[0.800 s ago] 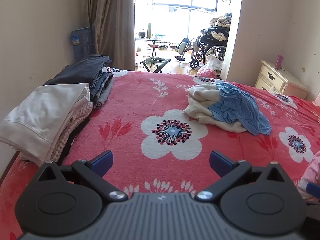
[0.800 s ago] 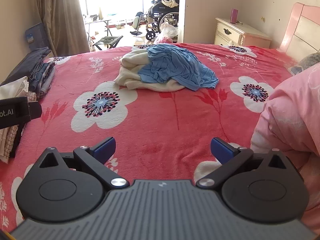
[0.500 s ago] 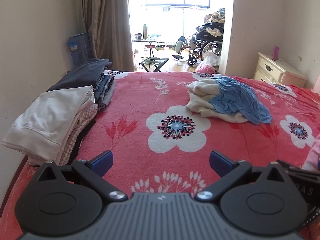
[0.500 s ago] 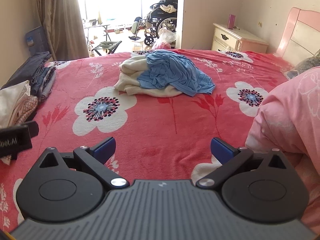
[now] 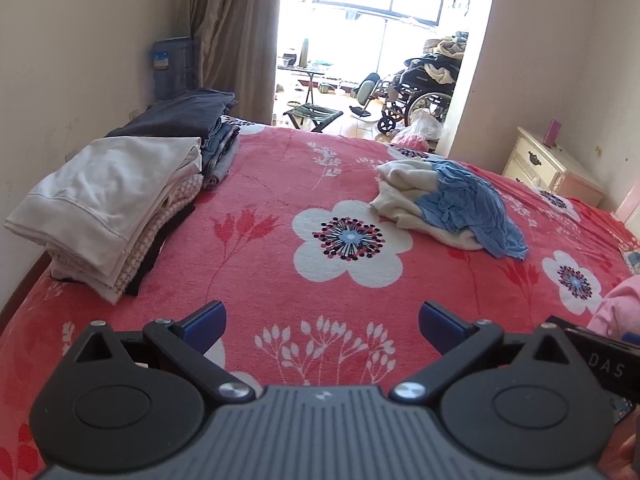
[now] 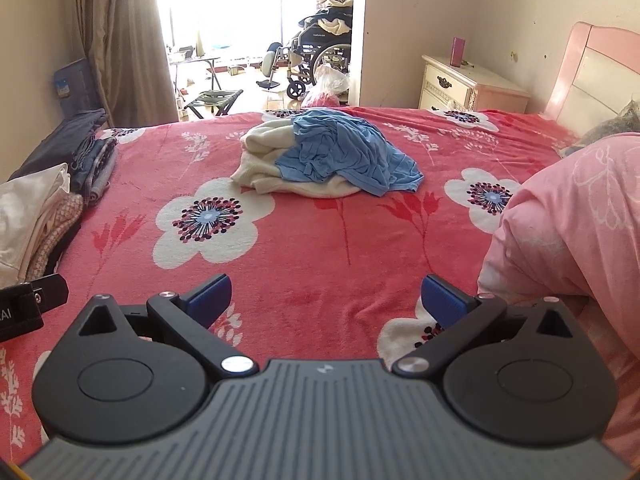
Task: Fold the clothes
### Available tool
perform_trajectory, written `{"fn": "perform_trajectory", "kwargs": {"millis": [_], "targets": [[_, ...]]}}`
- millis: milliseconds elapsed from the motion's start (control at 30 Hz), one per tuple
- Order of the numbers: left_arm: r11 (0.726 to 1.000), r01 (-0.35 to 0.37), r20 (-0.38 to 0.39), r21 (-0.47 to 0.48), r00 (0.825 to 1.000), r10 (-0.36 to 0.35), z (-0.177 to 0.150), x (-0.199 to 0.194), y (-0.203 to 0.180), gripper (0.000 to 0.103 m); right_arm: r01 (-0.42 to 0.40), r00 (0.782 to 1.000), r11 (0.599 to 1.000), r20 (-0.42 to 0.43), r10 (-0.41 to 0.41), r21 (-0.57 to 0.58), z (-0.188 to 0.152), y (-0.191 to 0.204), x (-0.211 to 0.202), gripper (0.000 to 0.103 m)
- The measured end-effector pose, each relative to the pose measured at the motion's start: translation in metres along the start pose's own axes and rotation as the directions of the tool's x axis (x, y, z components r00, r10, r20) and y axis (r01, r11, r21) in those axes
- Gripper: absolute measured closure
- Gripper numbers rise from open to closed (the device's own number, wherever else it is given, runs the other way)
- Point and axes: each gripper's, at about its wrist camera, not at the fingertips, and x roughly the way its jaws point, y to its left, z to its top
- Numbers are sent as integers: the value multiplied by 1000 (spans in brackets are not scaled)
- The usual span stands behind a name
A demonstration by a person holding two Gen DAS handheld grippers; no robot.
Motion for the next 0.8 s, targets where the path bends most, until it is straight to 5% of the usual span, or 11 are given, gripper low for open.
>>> {"fn": "perform_trajectory", "kwargs": {"millis": [800], "targets": [[996, -74, 10, 57, 997, 73, -6, 5, -12, 0, -7, 1000, 1000, -7, 7, 8, -2, -1, 0, 1]]}}
